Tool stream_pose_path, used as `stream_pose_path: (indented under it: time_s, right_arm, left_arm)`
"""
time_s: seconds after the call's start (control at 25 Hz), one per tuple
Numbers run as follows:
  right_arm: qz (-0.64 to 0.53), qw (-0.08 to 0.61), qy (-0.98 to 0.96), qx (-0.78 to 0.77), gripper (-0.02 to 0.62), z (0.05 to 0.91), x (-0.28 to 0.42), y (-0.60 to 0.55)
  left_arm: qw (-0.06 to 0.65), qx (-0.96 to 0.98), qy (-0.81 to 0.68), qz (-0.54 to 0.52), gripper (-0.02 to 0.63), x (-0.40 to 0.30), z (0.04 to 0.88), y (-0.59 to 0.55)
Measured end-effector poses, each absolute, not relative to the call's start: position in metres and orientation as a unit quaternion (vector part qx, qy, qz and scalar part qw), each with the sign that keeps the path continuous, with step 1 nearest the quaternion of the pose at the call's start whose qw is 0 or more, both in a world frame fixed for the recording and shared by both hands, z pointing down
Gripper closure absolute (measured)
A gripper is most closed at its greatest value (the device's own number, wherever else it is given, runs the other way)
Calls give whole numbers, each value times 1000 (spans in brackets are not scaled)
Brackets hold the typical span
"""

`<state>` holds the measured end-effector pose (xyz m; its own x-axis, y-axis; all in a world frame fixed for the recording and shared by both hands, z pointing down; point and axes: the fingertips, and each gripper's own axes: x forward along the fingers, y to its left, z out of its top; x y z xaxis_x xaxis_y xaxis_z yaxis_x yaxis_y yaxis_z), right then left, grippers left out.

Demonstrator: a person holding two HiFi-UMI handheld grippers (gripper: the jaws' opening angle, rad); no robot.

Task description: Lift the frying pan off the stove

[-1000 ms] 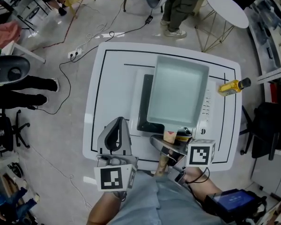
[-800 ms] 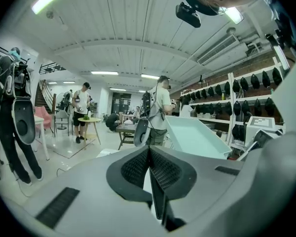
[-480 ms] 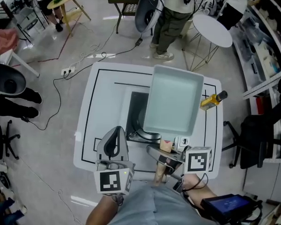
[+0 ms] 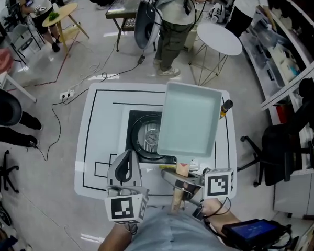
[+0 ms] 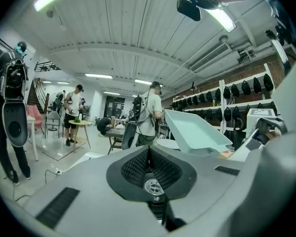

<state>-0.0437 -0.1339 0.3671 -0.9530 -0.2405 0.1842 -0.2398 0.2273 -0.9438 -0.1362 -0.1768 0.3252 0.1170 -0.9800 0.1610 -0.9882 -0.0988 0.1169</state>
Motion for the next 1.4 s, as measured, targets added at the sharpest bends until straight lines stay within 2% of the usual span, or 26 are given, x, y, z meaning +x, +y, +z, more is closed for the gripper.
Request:
stream_pose_path:
  time_s: [0.4,1.4]
  right_arm:
    - [-603,11,779,-172,523,373,-12,-128]
    - [-607,13,776,-171,523,375,-11,-129]
  left_arm:
    - [92,753,-650,27,588,-112,325,-168]
    - [94,754,-649,39,588,-113,324,-169]
